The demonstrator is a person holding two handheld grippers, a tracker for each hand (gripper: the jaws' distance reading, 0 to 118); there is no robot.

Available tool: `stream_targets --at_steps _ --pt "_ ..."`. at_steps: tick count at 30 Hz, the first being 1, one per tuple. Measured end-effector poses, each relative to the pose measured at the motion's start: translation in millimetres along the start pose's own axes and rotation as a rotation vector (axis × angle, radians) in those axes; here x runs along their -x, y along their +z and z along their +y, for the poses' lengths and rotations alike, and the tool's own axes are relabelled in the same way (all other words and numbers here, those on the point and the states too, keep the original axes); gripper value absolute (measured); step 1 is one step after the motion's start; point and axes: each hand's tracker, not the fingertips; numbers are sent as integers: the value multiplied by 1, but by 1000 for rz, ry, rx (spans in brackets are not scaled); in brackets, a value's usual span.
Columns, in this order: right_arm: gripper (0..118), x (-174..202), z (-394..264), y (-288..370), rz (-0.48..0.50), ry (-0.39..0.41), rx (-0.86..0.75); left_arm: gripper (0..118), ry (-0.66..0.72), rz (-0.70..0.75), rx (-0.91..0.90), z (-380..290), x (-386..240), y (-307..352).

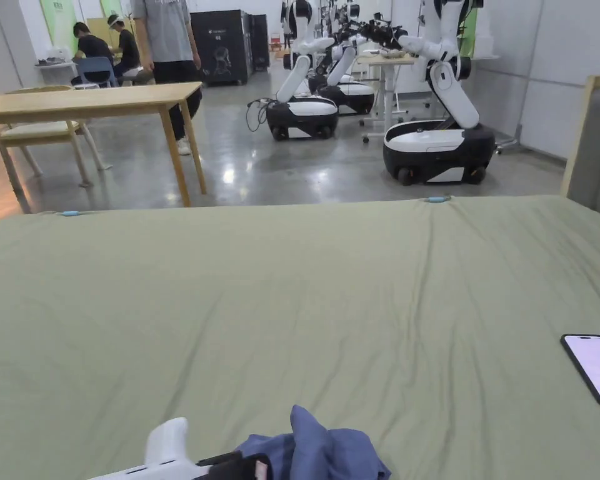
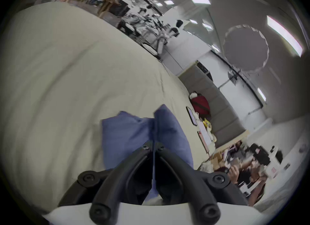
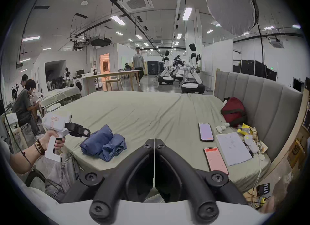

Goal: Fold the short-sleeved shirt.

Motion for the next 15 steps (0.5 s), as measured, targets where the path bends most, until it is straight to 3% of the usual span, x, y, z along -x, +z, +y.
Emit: stream_targets --at_steps 4,7,10,15 --pt "1 -5 -3 13 -27 -17 4 1 -141 19 99 -5 -31 -51" --pt "1 -7 -6 18 -53 -17 19 1 -145 -28 155 -11 -46 -79" --pt "1 -8 -9 20 -76 -17 30 1 -185 25 174 -17 -51 -99" --pt "1 -5 -5 21 -69 -15 16 1 -88 -25 136 -13 -44 -83"
